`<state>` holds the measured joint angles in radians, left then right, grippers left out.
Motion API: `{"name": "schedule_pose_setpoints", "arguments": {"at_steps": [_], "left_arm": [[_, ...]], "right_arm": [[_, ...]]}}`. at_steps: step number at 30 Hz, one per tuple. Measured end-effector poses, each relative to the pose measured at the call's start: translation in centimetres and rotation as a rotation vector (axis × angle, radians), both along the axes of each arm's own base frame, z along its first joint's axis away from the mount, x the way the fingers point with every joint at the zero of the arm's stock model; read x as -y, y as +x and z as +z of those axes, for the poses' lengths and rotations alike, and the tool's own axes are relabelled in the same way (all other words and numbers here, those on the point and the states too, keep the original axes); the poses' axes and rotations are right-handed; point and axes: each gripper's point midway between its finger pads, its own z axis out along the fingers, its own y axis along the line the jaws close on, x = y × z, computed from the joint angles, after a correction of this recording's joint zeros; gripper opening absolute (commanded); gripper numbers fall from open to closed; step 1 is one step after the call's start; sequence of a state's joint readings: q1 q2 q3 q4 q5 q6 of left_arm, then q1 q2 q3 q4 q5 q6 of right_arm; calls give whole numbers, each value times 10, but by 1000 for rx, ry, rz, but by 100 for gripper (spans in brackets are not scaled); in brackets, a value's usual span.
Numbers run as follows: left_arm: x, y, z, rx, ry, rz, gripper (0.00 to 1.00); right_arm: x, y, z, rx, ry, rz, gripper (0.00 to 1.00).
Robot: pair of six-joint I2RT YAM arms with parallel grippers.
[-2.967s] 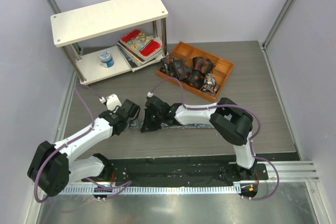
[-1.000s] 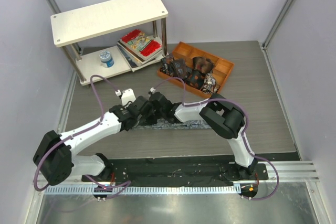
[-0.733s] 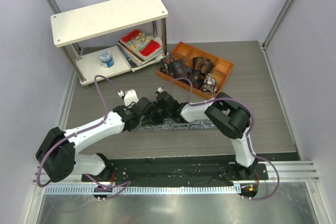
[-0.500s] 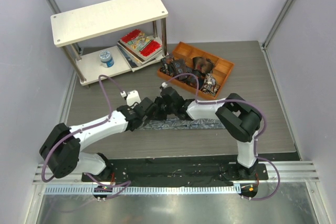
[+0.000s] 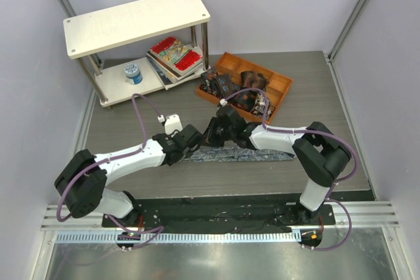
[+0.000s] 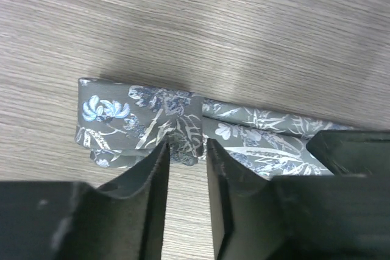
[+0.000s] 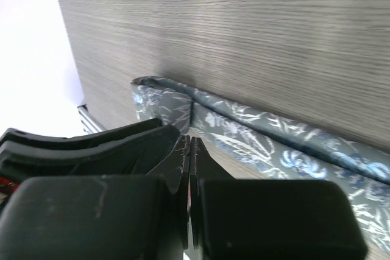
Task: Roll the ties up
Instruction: Roll the tie at the center of the board.
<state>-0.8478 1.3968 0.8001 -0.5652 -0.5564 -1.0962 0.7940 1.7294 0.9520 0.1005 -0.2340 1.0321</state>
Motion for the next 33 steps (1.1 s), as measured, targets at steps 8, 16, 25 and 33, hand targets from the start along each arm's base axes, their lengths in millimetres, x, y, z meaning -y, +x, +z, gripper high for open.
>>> {"name": "schedule_pose_setpoints", "arguments": {"at_steps": [8, 16, 25, 33], "left_arm": [[1, 2, 16, 40, -24, -10, 62], [-15, 5, 75, 160, -53, 14, 57], [-55, -38, 42, 115, -82, 52, 3], [-62, -62, -9, -13, -63, 64, 1]], "right_arm": [[4, -2, -5, -4, -23, 4, 1], [-21, -2, 22, 67, 2, 73, 1], [-89, -8, 36, 112, 61, 217, 1], [-93, -13, 3, 57, 18, 239, 1]]}}
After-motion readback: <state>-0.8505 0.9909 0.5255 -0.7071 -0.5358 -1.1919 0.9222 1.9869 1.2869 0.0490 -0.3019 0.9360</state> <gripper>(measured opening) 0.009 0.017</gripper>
